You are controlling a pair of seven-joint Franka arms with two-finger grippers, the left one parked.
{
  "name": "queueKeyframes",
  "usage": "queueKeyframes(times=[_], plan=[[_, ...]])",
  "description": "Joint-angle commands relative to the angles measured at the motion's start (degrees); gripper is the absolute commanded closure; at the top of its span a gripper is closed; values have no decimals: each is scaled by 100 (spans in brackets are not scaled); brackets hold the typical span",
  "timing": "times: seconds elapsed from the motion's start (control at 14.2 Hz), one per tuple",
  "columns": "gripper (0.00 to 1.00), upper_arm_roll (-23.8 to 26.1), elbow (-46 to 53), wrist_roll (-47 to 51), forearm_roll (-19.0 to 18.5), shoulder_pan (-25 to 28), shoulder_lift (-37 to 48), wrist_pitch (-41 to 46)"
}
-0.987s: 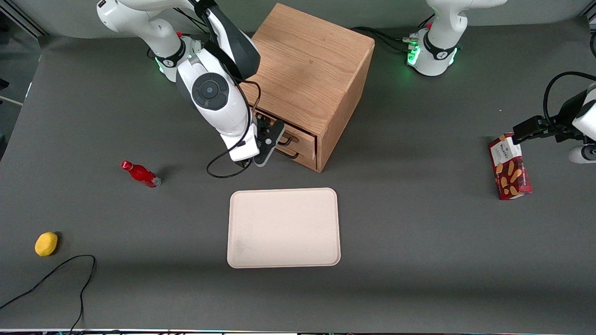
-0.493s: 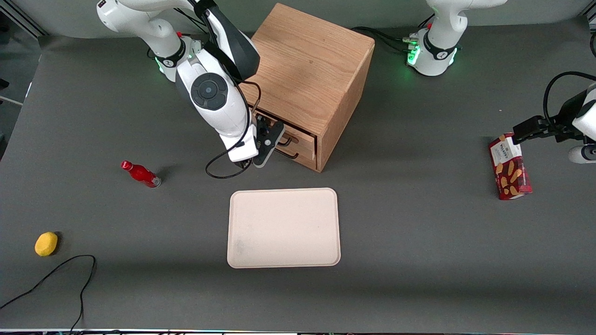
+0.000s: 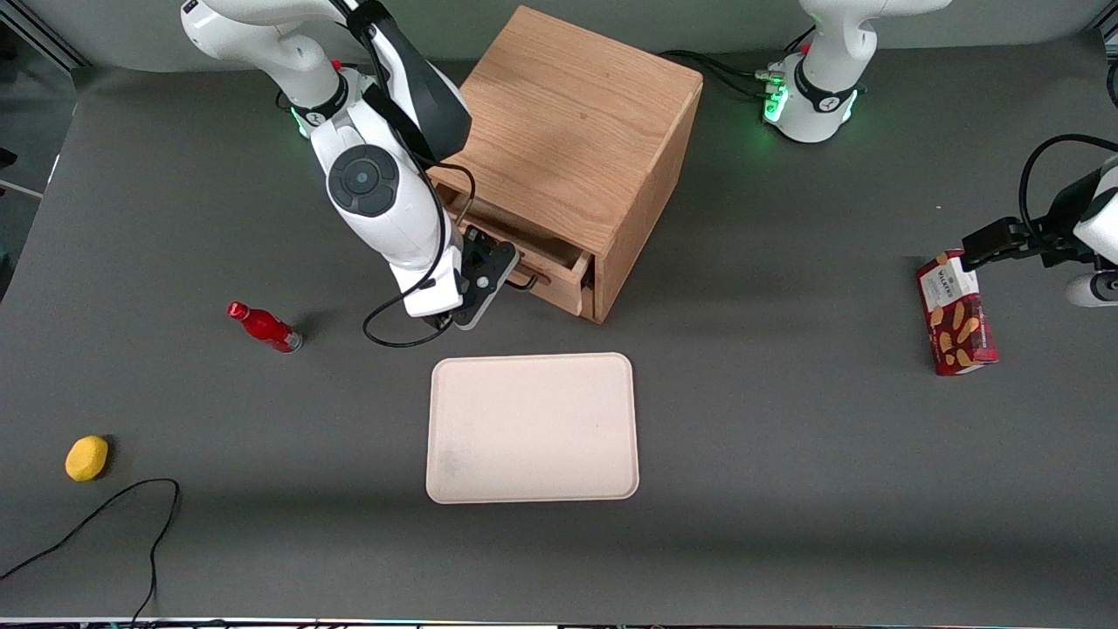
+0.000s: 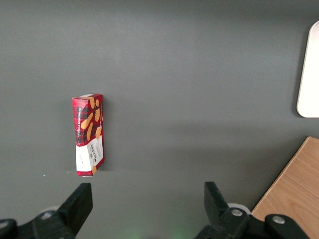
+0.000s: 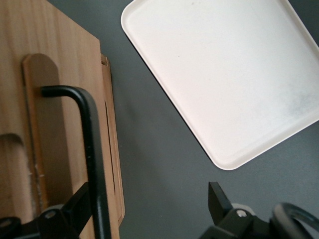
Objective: Open upper drawer
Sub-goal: 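Pull the upper drawer handle outward with the right gripper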
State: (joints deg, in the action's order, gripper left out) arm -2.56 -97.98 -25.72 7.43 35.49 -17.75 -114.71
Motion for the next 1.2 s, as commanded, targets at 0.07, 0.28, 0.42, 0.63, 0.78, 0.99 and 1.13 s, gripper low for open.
queueKeyframes(times=[0.07, 0.28, 0.42, 0.63, 0.78, 0.99, 1.13], plan=[[0, 9, 200, 41, -102, -69, -202, -25], [0, 1, 279, -38, -102, -174, -255, -51], [0, 1, 305, -38, -102, -192, -264, -51], [0, 1, 454, -195, -102, -253, -387, -51], [0, -17, 490, -275, -102, -306, -431, -51], [0, -43, 508, -328, -84, -411, -431, -51], [0, -43, 534, -328, -84, -482, -431, -51]])
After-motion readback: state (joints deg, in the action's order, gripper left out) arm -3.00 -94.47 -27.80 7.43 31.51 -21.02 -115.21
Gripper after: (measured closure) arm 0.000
